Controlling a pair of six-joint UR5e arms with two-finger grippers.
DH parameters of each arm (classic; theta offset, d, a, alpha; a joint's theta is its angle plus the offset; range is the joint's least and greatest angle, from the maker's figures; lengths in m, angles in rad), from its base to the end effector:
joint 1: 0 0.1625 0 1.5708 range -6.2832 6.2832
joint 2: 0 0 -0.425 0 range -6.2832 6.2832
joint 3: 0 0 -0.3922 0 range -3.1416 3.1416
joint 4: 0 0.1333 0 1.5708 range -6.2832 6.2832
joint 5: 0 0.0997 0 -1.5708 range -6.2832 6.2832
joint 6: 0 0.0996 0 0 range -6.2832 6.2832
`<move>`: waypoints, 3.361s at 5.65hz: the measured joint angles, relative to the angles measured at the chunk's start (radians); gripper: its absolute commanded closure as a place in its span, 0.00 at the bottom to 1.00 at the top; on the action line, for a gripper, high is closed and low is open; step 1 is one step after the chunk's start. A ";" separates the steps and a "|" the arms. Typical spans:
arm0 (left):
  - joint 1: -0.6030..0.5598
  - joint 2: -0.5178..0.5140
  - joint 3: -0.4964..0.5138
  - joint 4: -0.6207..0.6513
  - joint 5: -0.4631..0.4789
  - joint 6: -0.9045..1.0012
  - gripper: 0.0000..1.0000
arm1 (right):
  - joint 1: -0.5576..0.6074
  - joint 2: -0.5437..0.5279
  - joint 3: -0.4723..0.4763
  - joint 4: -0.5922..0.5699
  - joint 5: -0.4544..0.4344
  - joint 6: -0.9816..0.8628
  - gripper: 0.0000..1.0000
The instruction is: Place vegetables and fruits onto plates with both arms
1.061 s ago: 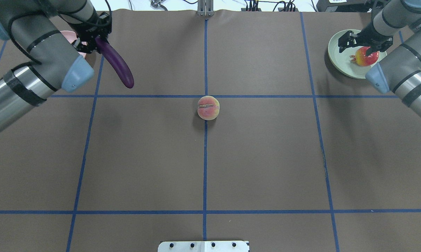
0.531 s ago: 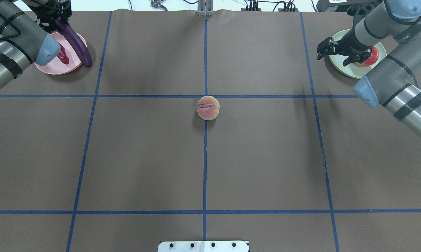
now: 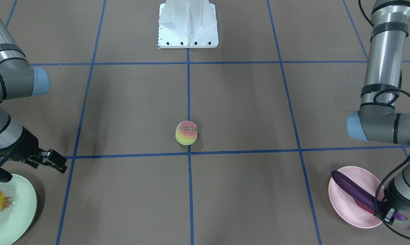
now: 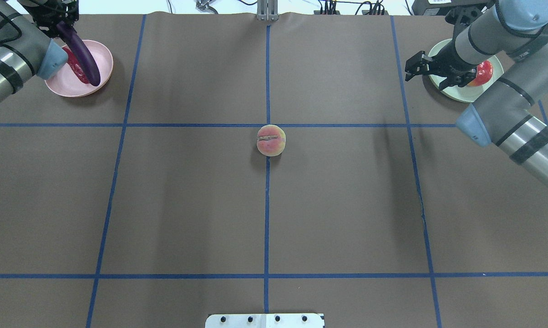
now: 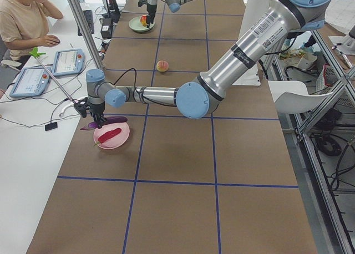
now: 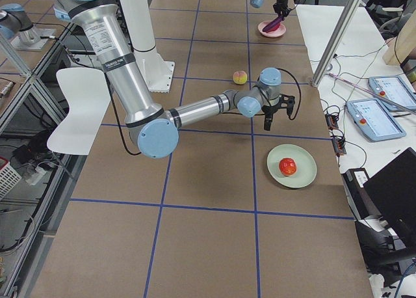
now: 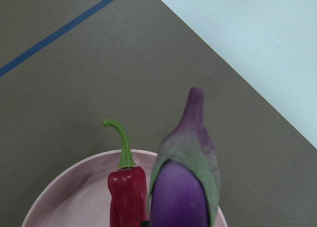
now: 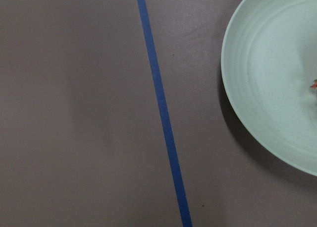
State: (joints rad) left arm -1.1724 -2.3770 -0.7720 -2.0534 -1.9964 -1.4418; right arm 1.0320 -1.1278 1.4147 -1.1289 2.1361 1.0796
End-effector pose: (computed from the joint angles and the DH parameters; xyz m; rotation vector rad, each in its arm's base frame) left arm 0.2369 -0.8004 0.4869 -0.0409 0.6593 -0.9026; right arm -0.2848 -0.6322 0.4318 0.0988 -0.8875 0.2987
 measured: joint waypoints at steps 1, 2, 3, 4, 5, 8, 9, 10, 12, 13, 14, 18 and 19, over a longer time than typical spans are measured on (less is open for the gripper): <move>-0.001 -0.019 0.029 -0.004 -0.001 0.002 1.00 | -0.002 -0.004 0.004 0.000 0.000 0.001 0.00; -0.001 -0.029 0.057 -0.024 -0.001 0.003 1.00 | -0.003 -0.009 0.009 0.000 0.000 0.002 0.00; -0.001 -0.035 0.082 -0.048 -0.001 0.003 0.39 | -0.005 -0.013 0.012 0.000 -0.001 0.002 0.00; 0.001 -0.040 0.095 -0.059 -0.002 0.003 0.00 | -0.011 -0.015 0.013 0.000 -0.001 0.002 0.00; 0.006 -0.045 0.101 -0.067 -0.002 0.003 0.00 | -0.021 -0.016 0.013 0.000 -0.003 0.009 0.00; 0.020 -0.049 0.103 -0.083 0.000 0.003 0.00 | -0.056 -0.008 0.012 0.003 -0.011 0.056 0.00; 0.020 -0.050 0.095 -0.083 -0.001 0.026 0.00 | -0.095 -0.004 0.038 0.007 -0.020 0.125 0.00; 0.016 -0.051 0.086 -0.081 -0.002 0.068 0.00 | -0.153 0.001 0.089 0.007 -0.035 0.225 0.00; 0.013 -0.050 0.058 -0.074 -0.004 0.102 0.00 | -0.292 0.091 0.138 0.001 -0.123 0.426 0.00; 0.009 -0.047 0.039 -0.072 -0.038 0.109 0.00 | -0.339 0.140 0.136 -0.002 -0.155 0.465 0.00; 0.001 -0.024 -0.013 -0.059 -0.118 0.141 0.00 | -0.374 0.180 0.130 -0.011 -0.180 0.475 0.00; -0.034 0.233 -0.499 0.147 -0.282 0.319 0.00 | -0.425 0.343 0.025 -0.141 -0.234 0.465 0.00; -0.033 0.246 -0.552 0.195 -0.279 0.316 0.00 | -0.431 0.372 -0.021 -0.142 -0.236 0.468 0.00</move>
State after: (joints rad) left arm -1.2055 -2.1312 -1.3235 -1.8586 -2.2751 -1.1257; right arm 0.6005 -0.7557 1.3937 -1.2707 1.9006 1.5479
